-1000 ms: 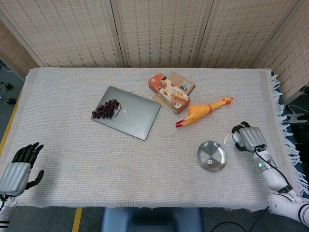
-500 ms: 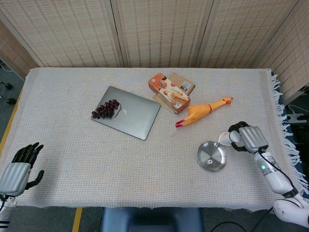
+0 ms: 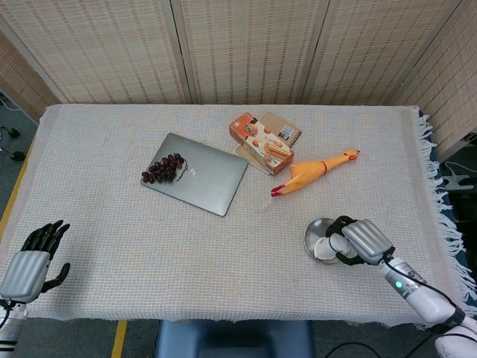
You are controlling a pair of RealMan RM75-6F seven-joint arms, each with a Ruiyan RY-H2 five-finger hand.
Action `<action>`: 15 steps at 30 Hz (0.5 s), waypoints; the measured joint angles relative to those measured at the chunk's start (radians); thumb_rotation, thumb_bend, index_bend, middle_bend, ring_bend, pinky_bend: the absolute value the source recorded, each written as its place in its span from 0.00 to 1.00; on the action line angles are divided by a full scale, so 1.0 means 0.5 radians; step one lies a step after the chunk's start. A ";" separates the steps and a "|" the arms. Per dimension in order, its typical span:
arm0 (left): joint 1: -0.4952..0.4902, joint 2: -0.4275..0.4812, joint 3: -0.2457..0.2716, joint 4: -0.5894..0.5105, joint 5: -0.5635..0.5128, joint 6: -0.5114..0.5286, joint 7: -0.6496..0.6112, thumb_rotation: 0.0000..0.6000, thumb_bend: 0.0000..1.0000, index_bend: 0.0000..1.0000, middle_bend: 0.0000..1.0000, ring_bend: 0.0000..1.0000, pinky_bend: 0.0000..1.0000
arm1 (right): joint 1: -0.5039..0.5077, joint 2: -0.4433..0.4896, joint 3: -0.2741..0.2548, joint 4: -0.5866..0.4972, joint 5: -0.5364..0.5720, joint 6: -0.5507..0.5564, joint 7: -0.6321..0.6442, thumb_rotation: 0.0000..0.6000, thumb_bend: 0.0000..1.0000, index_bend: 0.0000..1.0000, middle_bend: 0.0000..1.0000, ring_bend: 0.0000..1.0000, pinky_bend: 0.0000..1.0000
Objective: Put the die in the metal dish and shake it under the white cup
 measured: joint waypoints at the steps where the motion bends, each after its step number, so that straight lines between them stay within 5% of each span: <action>1: 0.001 0.001 0.000 0.000 0.001 0.002 -0.004 1.00 0.41 0.00 0.00 0.00 0.11 | 0.003 -0.016 -0.002 0.000 0.003 -0.002 -0.034 1.00 0.24 0.46 0.33 0.19 0.45; 15: 0.002 0.007 0.002 0.006 -0.003 -0.001 -0.025 1.00 0.41 0.00 0.00 0.00 0.11 | 0.050 -0.167 0.005 0.056 0.171 -0.054 -0.351 1.00 0.24 0.44 0.33 0.19 0.45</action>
